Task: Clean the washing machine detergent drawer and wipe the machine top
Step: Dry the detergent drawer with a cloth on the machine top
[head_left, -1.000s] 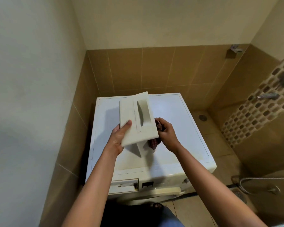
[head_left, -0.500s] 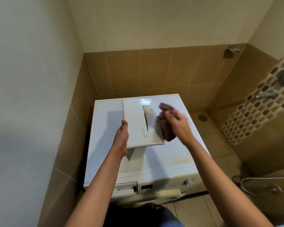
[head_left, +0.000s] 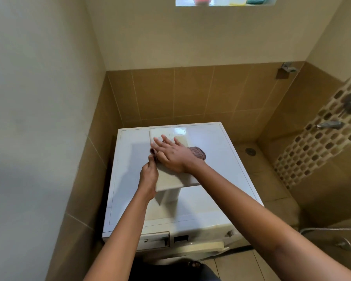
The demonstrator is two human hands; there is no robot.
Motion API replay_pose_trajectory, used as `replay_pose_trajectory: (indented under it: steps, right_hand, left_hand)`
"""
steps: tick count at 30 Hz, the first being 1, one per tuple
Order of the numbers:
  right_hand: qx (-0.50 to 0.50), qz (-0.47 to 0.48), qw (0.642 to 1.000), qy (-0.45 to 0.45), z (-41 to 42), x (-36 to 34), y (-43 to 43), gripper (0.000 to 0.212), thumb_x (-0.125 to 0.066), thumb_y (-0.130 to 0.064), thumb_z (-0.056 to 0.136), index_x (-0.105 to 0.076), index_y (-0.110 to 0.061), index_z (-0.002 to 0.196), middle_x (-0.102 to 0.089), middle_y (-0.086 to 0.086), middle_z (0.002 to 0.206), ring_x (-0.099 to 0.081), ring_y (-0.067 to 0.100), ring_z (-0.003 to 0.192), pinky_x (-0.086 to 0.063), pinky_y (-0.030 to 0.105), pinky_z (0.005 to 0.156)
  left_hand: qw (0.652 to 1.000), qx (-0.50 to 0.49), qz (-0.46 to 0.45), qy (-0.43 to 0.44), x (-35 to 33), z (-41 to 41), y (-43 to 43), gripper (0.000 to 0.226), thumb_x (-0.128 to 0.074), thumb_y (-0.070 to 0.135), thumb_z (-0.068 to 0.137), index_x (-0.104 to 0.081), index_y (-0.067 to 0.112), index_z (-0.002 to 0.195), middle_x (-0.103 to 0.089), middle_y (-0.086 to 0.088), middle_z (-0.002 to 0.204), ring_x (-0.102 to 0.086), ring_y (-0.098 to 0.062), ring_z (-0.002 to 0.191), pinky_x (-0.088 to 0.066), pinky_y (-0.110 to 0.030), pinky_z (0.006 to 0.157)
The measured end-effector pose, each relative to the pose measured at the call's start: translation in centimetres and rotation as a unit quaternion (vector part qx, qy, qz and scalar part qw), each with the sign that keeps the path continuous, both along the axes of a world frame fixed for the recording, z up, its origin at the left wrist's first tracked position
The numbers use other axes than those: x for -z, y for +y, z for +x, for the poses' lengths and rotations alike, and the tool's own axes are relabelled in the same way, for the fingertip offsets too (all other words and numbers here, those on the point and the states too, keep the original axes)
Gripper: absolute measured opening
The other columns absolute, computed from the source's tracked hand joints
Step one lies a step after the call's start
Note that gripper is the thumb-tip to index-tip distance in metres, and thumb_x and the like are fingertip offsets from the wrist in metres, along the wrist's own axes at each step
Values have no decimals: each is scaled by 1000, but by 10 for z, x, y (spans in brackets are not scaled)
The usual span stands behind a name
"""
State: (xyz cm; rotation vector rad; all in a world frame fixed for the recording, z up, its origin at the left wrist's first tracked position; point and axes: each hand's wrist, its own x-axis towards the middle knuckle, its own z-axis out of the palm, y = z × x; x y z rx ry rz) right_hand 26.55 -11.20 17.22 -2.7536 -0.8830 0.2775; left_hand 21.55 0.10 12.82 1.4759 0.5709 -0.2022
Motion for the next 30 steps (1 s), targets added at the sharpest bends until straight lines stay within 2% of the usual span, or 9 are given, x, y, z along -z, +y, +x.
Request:
replay_pose_trajectory:
  steps: [3,8,13,17,19,22,25,28,30]
  right_hand:
    - [51,-17,998,-12,31,-2,13,52,-22,-37,102,-18,-22,152,-6,1,160,3,21,148,0,50,118]
    - [182,32,983,8,76,6,12,50,-24,-35,100,-29,-26,148,-18,0,159,-9,23,147,-13,50,116]
    - [317,160,931,88,82,15,-33,49,-25,-38,99,-39,-28,144,-34,-3,153,-29,22,141,-28,38,112]
    - [296,206,930,78,36,19,-40,48,-28,-32,102,-30,-21,149,-32,8,153,-29,26,141,-27,35,111]
    - [298,203,931,57,9,23,-42,47,-29,-30,103,-28,-22,149,-31,11,153,-31,27,140,-29,37,110]
    - [301,203,931,44,-30,23,-49,47,-30,-30,103,-29,-23,149,-37,9,150,-37,28,137,-33,37,107]
    - [294,241,925,27,-65,21,-55,42,-36,-25,102,-39,-23,145,-48,5,144,-45,24,131,-37,31,102]
    - [285,285,914,36,-92,26,-61,42,-40,-24,101,-41,-26,143,-54,2,136,-54,23,121,-51,26,90]
    - [282,238,929,21,-102,31,-65,44,-37,-29,102,-36,-29,145,-51,1,141,-49,22,128,-49,33,97]
  left_hand:
    - [999,9,29,-19,-1,-3,1,44,-39,59,96,-62,22,90,-71,-10,94,-69,-30,90,-56,-41,81]
    - [998,15,50,-36,5,-2,4,39,-49,51,96,-63,17,83,-71,-17,99,-65,-40,98,-52,-50,89]
    - [998,-4,32,-45,9,-2,-1,33,-43,48,99,-59,22,86,-69,-11,105,-65,-30,100,-53,-38,84]
    - [998,-21,38,-55,10,0,-5,34,-41,46,100,-58,22,85,-68,-13,102,-64,-31,98,-50,-35,77]
    - [997,-24,42,-53,11,0,-6,34,-40,47,100,-57,22,84,-68,-13,102,-65,-31,97,-53,-40,82]
    - [998,-25,45,-48,13,1,-5,34,-39,49,100,-56,23,84,-67,-13,103,-64,-31,98,-53,-48,90]
    - [998,-23,36,-46,16,2,-4,34,-38,50,100,-56,25,86,-67,-11,105,-64,-30,98,-54,-47,89]
    - [998,-22,26,-46,16,1,-4,33,-38,50,100,-56,25,87,-66,-10,105,-64,-29,98,-55,-43,86]
    - [999,-21,20,-45,15,1,-4,33,-38,51,100,-55,24,90,-66,-11,106,-64,-29,98,-55,-41,84]
